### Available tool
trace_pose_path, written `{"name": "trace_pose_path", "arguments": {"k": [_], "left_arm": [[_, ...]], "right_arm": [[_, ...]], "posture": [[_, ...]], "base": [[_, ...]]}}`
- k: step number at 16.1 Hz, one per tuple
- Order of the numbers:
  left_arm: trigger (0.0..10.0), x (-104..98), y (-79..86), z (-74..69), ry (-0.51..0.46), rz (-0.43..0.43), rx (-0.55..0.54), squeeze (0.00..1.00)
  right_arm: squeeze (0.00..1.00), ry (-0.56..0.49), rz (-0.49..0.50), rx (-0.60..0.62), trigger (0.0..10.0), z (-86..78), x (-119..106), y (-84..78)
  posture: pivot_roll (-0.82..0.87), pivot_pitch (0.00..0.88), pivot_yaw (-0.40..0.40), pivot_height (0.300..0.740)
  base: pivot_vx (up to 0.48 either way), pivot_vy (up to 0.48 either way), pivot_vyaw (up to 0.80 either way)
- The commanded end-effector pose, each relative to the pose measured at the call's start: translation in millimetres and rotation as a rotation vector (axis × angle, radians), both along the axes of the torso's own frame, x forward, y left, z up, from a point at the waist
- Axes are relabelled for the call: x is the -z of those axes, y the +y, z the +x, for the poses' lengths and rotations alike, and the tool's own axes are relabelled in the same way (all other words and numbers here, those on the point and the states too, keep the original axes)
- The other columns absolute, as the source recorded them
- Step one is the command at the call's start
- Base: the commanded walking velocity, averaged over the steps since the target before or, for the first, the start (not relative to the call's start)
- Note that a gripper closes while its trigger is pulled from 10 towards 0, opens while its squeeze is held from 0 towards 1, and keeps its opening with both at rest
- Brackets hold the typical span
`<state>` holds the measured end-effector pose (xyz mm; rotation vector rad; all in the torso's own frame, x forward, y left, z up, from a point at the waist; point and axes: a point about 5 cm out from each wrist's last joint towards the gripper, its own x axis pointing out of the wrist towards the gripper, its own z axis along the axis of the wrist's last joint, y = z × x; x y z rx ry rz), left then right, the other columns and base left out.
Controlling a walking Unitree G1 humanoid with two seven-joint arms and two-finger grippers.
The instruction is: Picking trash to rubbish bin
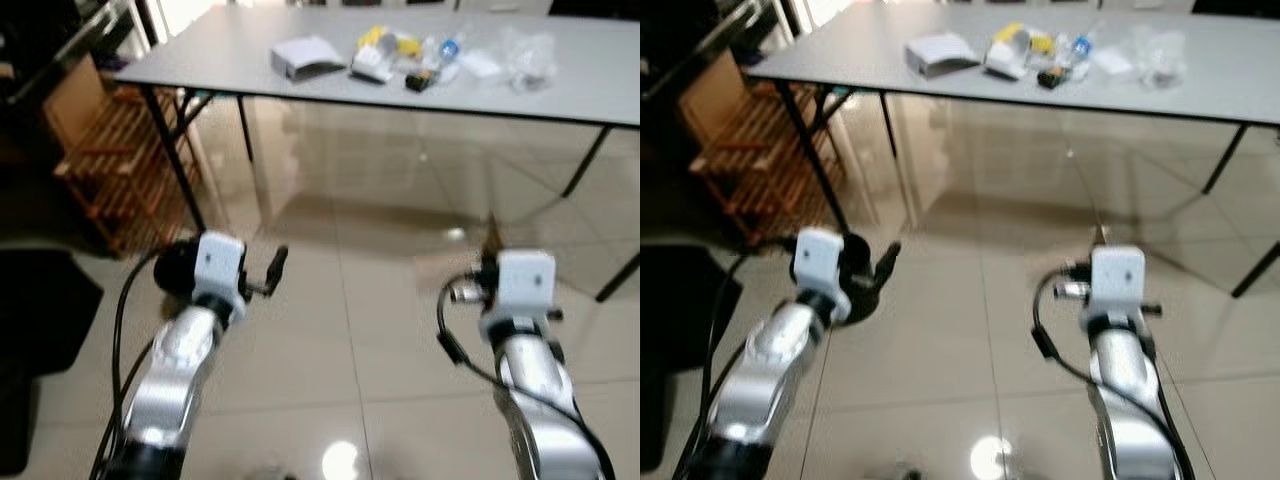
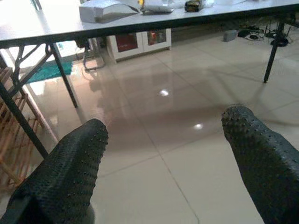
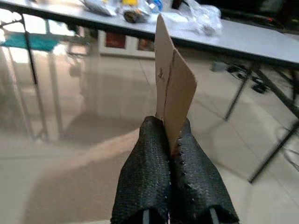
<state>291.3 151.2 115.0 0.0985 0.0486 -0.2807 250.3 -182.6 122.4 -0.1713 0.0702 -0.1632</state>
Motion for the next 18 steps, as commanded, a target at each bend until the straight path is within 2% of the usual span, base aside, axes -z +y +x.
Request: {"name": "trace_pose_path", "arguments": {"k": [1,4,10,18], "left_arm": [[10.0,-2.9,10.5,-0.7,-0.017,0.018,-0.042,0.0],[10.0,-2.3,10.0,0.7,-0.022,0.018,-0.045,0.0],[10.0,-3.5,5.6,1.8,-0.027,0.005,-0.046,0.0],[10.0,-3.9,5.6,5.8,-0.027,0.004,-0.054,0.0]], "right_arm": [[0.0,-0.009,0.021,-0.023,10.0,-2.2,-2.5,5.8],[0.0,0.005,0.024,-0.064,10.0,-2.0,1.2,14.5],[0.0,-0.009,0.031,-0.102,10.0,2.5,-2.4,21.9],[0.0,-0.015,0.033,-0.121,10.0,3.5,-4.6,24.0]], "posture": [[-0.04,0.08,0.041,0.74],[-0.02,0.09,0.044,0.74],[-0.02,0.095,0.035,0.74],[-0.02,0.097,0.036,0.74]], "base": [[0.0,0.281,0.0],[0.0,0.28,0.0],[0.0,0.294,0.0],[0.0,0.405,0.0]]}}
